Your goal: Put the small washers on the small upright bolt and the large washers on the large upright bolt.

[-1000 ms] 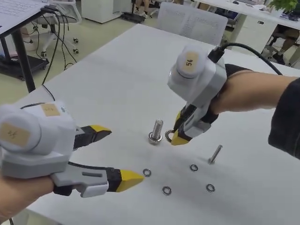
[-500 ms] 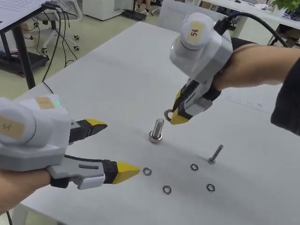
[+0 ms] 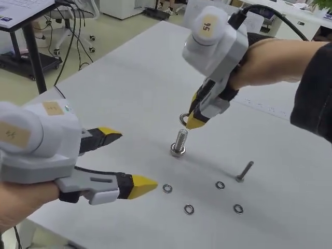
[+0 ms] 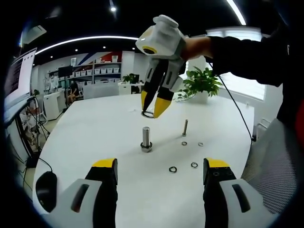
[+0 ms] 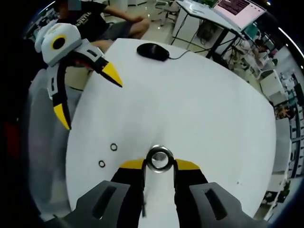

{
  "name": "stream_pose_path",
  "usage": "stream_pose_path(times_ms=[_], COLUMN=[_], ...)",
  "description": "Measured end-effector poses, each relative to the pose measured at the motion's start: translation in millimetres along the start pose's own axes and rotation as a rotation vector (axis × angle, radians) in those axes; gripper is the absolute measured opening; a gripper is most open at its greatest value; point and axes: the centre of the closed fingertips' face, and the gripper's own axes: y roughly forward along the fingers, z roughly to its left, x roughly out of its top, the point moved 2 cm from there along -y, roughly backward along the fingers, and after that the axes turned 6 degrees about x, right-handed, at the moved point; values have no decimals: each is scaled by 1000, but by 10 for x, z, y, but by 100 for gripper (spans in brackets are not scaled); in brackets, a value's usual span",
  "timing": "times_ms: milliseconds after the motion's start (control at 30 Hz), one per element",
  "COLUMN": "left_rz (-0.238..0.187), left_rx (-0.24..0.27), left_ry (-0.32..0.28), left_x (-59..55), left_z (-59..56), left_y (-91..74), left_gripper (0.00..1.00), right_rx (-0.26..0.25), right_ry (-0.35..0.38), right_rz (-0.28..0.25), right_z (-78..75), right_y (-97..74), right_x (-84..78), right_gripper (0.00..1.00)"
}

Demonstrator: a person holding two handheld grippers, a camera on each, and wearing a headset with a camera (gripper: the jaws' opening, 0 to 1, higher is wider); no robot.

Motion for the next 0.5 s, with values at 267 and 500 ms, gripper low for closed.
stream_pose_path(times_ms=[267, 500], left_rz=[2, 4], left_rx=[6, 6], left_ry=[-5, -7], left_x=[-13, -22], left_z=[13, 7], left_y=[-4, -8], left_gripper=[73, 73], right_rx=[29, 46], right_ry=[18, 28], right_rz=[23, 38], right_z=[-85, -63], right_y=[139, 227], right_x=[-48, -88], right_gripper=[23, 23])
